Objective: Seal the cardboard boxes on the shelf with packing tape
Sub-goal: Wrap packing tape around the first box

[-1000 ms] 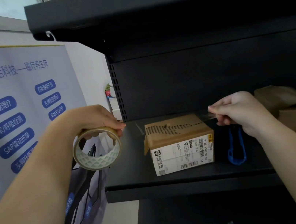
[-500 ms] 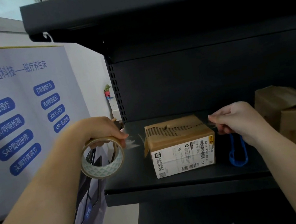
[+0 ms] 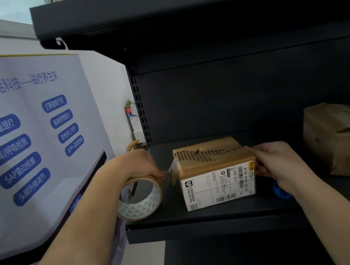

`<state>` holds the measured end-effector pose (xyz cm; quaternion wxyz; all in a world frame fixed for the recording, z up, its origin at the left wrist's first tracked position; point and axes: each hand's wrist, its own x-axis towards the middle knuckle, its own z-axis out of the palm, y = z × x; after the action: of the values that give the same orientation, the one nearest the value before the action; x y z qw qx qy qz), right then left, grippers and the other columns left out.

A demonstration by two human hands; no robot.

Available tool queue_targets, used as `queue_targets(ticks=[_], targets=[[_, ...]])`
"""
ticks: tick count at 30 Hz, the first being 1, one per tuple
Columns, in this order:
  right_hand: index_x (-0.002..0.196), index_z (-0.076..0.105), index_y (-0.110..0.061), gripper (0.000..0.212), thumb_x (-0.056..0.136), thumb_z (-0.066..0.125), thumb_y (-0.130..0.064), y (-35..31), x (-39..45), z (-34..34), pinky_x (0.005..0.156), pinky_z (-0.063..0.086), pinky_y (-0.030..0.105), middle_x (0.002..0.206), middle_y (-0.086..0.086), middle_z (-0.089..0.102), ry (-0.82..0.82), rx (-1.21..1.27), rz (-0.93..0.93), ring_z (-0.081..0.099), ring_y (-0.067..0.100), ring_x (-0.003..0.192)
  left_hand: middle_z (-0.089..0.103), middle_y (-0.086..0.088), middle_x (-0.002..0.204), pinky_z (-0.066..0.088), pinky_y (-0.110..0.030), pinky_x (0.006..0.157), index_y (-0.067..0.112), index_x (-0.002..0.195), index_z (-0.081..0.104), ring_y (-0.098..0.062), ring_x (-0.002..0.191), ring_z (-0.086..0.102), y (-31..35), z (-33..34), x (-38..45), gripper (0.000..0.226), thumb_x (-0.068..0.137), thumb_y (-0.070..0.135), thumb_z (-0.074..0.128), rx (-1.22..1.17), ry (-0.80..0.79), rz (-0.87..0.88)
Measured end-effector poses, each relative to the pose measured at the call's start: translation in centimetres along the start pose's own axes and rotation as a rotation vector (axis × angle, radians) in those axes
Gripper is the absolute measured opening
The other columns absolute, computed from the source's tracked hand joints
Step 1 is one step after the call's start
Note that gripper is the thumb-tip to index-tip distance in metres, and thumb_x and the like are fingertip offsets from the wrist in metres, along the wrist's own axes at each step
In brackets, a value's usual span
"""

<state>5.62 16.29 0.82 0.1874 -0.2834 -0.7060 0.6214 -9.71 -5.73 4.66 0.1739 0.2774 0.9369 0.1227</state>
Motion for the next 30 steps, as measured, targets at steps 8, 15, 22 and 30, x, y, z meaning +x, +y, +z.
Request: queue_targets(ticks=[8,15,22,30], targets=[[0.135,0.041,-0.016,0.067,0.078,0.073,-0.028,-4.6,1.0,-1.5,0.081,0.043,0.028,0.115,0.003,0.062,0.189,-0.858,-0.364,0.058,0.018,0.102,0.057,-0.001,0.069,0.034,-0.018,0.057,0.007,0.083,0.072,-0.008,0.061,0.048,0.4,0.3,-0.5,0.028,0.084,0.032,0.061,0.015,0.004,0.024],[0.148,0.013,-0.028,0.059,0.095,0.031,-0.049,-5.4,-4.8,3.4,0.114,0.001,0.028,0.155,-0.016,0.006,-0.364,-1.067,-0.937,-0.001,-0.002,0.14,0.056,0.006,0.063,0.034,-0.018,0.056,0.019,0.067,0.063,-0.006,0.058,0.049,0.3,0.5,-0.4,0.02,0.082,0.033,0.064,0.037,0.045,0.032],[0.147,0.021,-0.031,0.072,0.085,0.033,-0.066,-0.9,-2.4,2.2,0.113,0.014,0.032,0.156,-0.01,0.012,-0.154,-0.983,-0.593,0.012,0.01,0.143,0.058,-0.001,0.071,0.032,-0.02,0.057,0.008,0.082,0.072,-0.008,0.064,0.049,0.1,0.4,-1.0,0.031,0.083,0.037,0.06,0.021,0.066,0.005],[0.101,0.053,-0.037,0.025,0.08,0.065,-0.043,0.7,-2.2,2.2,0.061,0.033,0.006,0.096,-0.023,0.058,-0.188,-0.225,-0.252,0.05,-0.01,0.084,0.062,0.0,0.074,0.033,-0.018,0.057,0.008,0.086,0.072,-0.006,0.065,0.052,0.1,0.5,-1.2,0.025,0.083,0.03,0.061,-0.024,0.09,0.008]])
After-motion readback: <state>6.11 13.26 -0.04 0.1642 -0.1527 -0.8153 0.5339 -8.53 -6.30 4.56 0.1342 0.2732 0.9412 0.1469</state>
